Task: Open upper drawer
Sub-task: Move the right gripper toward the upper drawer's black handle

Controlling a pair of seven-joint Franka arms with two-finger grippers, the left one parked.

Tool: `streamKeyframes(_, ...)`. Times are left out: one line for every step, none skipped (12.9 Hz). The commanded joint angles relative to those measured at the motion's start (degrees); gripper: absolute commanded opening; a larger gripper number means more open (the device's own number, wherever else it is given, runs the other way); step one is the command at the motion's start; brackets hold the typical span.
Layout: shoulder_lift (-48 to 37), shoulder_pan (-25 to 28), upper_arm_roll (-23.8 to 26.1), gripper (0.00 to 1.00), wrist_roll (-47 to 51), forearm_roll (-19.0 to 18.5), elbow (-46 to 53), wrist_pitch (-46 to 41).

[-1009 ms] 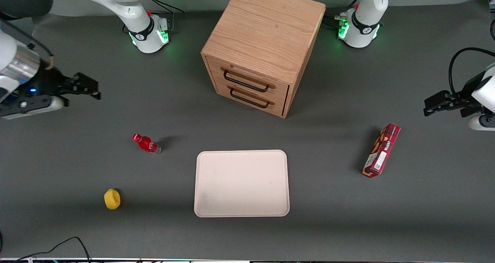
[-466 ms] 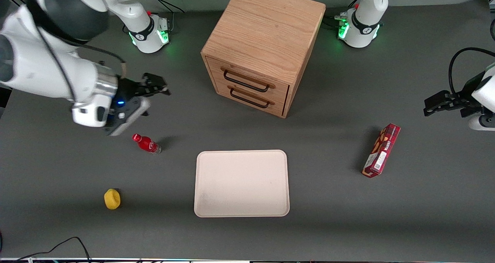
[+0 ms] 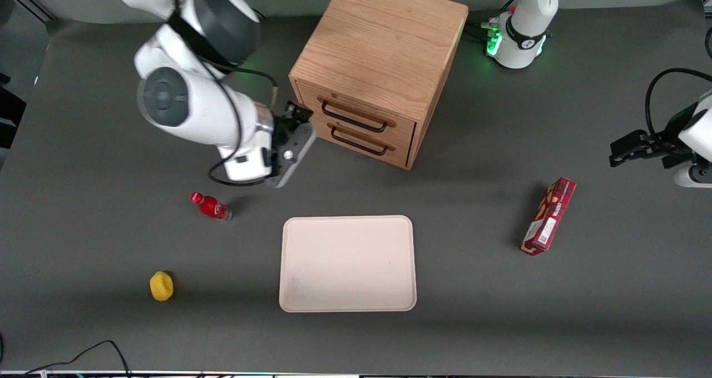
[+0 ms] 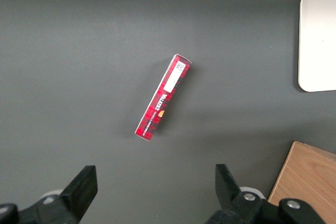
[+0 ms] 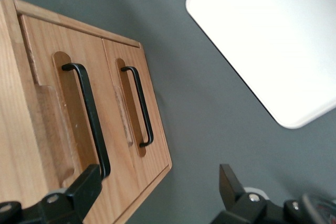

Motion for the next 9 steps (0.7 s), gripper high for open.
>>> streamKeyframes(3.16, 0.52, 2.78, 1.0, -1.2, -2.51, 2.68, 1.75)
streamKeyframes(3.43, 0.61, 3.13, 1.0, -1.2, -2.51, 2.51, 2.28)
streamKeyframes(3.96, 1.48, 3.66, 1.0, -1.11, -2.68, 2.51, 2.37)
streamKeyframes(4.22, 1.84, 3.75, 1.0, -1.2, -3.29, 2.25, 2.64)
streamKeyframes(4.66, 2.37, 4.19, 1.0, -1.2, -3.91, 1.81, 3.34)
streamKeyframes(5.1, 2.72, 4.63, 1.0, -1.11, -4.17, 1.46, 4.39)
streamKeyframes(5.71, 3.51, 4.63, 1.0, -1.11, -4.26, 0.93, 5.53)
streamKeyframes(5.81, 3.77, 4.89, 1.0, -1.11, -4.44, 0.06, 6.41)
streamKeyframes(5.81, 3.86, 5.59, 1.0, -1.02, -4.61, -1.08, 7.29)
